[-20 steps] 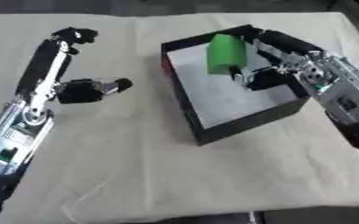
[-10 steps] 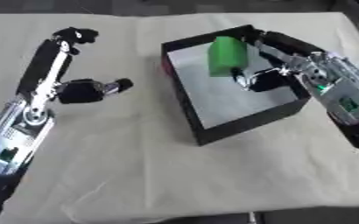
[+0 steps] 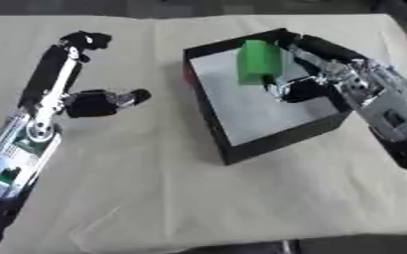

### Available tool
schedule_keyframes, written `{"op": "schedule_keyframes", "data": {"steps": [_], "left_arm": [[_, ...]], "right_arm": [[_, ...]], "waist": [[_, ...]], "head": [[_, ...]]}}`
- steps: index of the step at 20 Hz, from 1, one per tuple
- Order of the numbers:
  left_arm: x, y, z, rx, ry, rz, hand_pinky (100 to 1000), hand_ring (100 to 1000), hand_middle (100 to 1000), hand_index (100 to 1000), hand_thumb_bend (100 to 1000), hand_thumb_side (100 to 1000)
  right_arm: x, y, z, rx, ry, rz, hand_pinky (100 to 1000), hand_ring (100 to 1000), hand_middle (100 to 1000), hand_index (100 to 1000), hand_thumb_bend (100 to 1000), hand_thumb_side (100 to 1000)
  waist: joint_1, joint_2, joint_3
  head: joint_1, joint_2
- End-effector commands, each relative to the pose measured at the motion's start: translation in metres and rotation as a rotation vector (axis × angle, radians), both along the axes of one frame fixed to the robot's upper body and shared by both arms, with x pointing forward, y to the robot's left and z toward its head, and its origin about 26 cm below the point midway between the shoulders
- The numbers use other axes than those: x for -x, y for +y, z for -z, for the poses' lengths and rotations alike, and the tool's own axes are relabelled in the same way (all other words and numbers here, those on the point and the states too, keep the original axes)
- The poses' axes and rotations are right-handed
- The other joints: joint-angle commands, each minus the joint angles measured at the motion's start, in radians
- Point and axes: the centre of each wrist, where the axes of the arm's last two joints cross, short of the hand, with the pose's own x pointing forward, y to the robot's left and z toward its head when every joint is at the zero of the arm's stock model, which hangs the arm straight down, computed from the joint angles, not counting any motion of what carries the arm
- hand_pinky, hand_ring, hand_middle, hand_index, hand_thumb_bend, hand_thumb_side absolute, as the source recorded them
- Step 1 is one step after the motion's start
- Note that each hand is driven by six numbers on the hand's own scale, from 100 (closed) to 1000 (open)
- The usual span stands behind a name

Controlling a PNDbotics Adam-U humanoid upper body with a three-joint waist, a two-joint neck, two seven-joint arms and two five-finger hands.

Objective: Pick up the objects with one hand, pass them to the other hand, and then place them into the box on the other side of the table.

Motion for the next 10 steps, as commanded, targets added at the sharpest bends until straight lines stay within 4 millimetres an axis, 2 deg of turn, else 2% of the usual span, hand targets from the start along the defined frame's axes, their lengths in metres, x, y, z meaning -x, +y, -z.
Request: {"op": "schedule_keyframes", "data": {"steps": [1, 2, 3, 5, 6, 10], "left_arm": [[0.0004, -0.0022, -0.0068, 0.005, -0.017, 0.012, 737, 802, 701, 825, 822, 461], [0.0005, -0.0024, -0.0067, 0.004, -0.017, 0.013, 736, 803, 701, 825, 822, 462], [0.0005, -0.0026, -0.0067, 0.004, -0.017, 0.013, 737, 803, 701, 825, 822, 462], [0.0004, -0.0025, -0.0069, 0.004, -0.018, 0.012, 736, 803, 701, 825, 821, 461], [0.0004, -0.0025, -0.007, 0.004, -0.019, 0.012, 736, 803, 701, 825, 821, 461], [0.0005, -0.0027, -0.0072, 0.005, -0.02, 0.014, 736, 804, 702, 826, 823, 462]], "right_arm": [[-0.0003, -0.0046, -0.0139, 0.016, -0.039, -0.033, 1000, 1000, 1000, 1000, 100, 394], [-0.001, -0.0063, -0.014, 0.018, -0.039, -0.027, 1000, 1000, 1000, 1000, 100, 176], [-0.0017, -0.0075, -0.0139, 0.021, -0.039, -0.019, 1000, 1000, 1000, 1000, 100, 126], [-0.0028, -0.0095, -0.0131, 0.031, -0.036, 0.011, 1000, 1000, 1000, 1000, 100, 335], [-0.0033, -0.0098, -0.0129, 0.032, -0.036, 0.027, 1000, 1000, 1000, 1000, 100, 391], [-0.0033, -0.0078, -0.0134, 0.022, -0.033, 0.06, 1000, 1000, 1000, 1000, 100, 406]], "waist": [[0.009, -0.033, 0.001], [0.009, -0.033, 0.001], [0.009, -0.033, 0.001], [0.009, -0.033, 0.001], [0.01, -0.033, 0.002], [0.01, -0.033, 0.003]], "head": [[0.0, 0.005], [0.0, 0.005], [-0.001, 0.005], [-0.001, 0.005], [0.0, 0.005], [-0.002, 0.005]]}}
